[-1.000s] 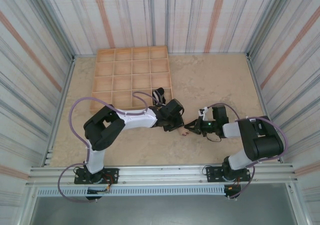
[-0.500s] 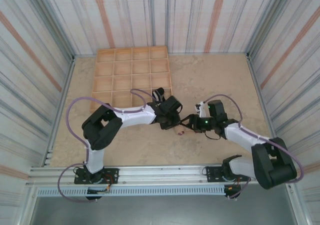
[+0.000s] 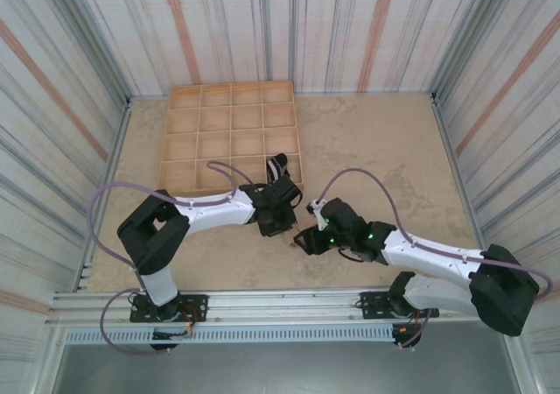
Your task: Roll the socks
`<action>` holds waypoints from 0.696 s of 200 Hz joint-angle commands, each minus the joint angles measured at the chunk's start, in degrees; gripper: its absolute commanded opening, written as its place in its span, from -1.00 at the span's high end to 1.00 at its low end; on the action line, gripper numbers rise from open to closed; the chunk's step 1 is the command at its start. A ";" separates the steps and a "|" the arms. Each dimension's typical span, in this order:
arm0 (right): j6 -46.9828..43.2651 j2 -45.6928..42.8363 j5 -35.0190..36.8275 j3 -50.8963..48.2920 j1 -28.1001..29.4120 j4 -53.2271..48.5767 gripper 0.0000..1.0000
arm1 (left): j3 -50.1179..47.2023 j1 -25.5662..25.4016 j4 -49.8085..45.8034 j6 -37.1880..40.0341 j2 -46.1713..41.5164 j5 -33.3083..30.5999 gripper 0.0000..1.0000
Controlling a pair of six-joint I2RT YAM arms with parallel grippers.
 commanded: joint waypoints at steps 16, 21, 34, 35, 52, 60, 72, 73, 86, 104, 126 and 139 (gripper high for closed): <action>-4.27 2.34 17.78 -0.37 8.53 5.74 -0.28 | -1.18 -0.55 -3.98 -2.07 -0.03 -0.68 1.00; -4.44 3.09 18.83 -0.32 9.26 6.13 -0.28 | -1.06 -0.53 -4.07 -2.07 0.08 -0.70 1.00; -4.55 5.08 20.56 -0.02 10.50 7.47 -0.26 | -0.83 -0.54 -4.07 -2.14 0.59 -0.34 1.00; -4.60 5.27 20.60 -0.07 10.55 7.61 -0.25 | -0.79 -0.54 -4.07 -2.19 0.55 -0.33 1.00; -4.55 8.13 21.49 0.09 11.44 9.46 -0.22 | -0.51 -0.57 -4.02 -2.32 0.95 0.05 1.00; -4.55 9.47 22.22 0.37 11.83 9.98 -0.20 | -0.42 -0.58 -3.99 -2.33 1.01 0.20 1.00; -4.46 11.31 24.12 0.75 12.73 10.53 -0.17 | -0.43 -0.54 -3.83 -2.43 1.01 0.33 1.00; -4.46 11.42 24.27 0.79 12.81 10.59 -0.16 | -0.45 -0.58 -3.86 -2.47 1.03 0.36 1.00; -4.01 13.22 26.36 1.41 13.32 10.89 -0.11 | -0.45 -0.54 -3.66 -2.51 1.19 0.65 1.00; -3.14 14.98 27.32 1.95 13.49 11.06 -0.02 | -0.41 -0.47 -3.39 -2.60 1.45 1.05 1.00; -2.14 15.66 26.70 1.80 13.67 12.10 0.01 | -0.69 -0.32 -2.85 -2.76 1.53 1.63 1.00; -1.76 15.66 25.92 1.77 13.81 12.34 0.00 | -0.90 -0.05 -2.58 -3.07 1.38 1.79 1.00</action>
